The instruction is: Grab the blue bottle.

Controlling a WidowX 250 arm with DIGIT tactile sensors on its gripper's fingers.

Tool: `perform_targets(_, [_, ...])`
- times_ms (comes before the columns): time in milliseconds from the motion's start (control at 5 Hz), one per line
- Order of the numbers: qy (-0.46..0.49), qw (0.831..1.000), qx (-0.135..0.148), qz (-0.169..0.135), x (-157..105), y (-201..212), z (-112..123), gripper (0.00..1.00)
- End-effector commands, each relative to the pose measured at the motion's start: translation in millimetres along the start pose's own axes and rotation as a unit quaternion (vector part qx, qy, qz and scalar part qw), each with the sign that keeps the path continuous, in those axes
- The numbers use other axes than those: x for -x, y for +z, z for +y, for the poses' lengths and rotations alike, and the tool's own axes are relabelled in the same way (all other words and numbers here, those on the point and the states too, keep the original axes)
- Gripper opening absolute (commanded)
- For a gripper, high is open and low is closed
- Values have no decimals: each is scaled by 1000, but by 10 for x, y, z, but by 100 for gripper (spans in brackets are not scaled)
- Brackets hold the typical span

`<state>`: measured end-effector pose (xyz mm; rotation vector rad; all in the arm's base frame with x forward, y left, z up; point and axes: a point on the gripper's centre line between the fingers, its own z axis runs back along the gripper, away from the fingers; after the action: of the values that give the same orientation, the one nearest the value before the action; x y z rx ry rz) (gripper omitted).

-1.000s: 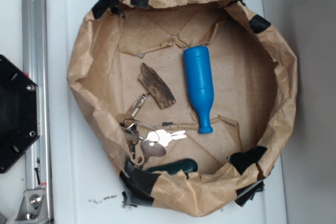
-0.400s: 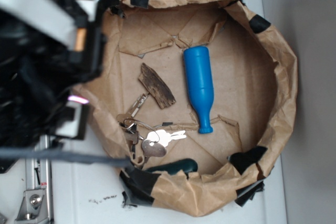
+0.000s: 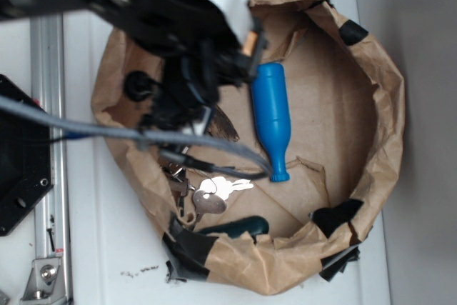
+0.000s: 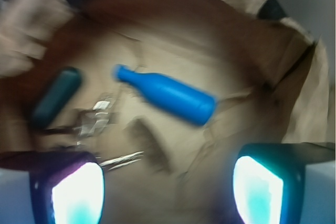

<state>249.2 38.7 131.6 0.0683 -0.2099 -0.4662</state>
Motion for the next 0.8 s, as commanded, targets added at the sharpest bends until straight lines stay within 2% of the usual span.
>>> perform_targets(0, [-180, 983, -15, 15, -359, -769, -237, 100])
perform_targets(200, [-226, 972, -34, 62, -426, -1011, -187, 100])
perform_targets(400, [-207, 974, -38, 80, -385, -1090, -38, 100])
perform_targets(600, [-173, 982, -35, 72, -374, -946, 30, 0])
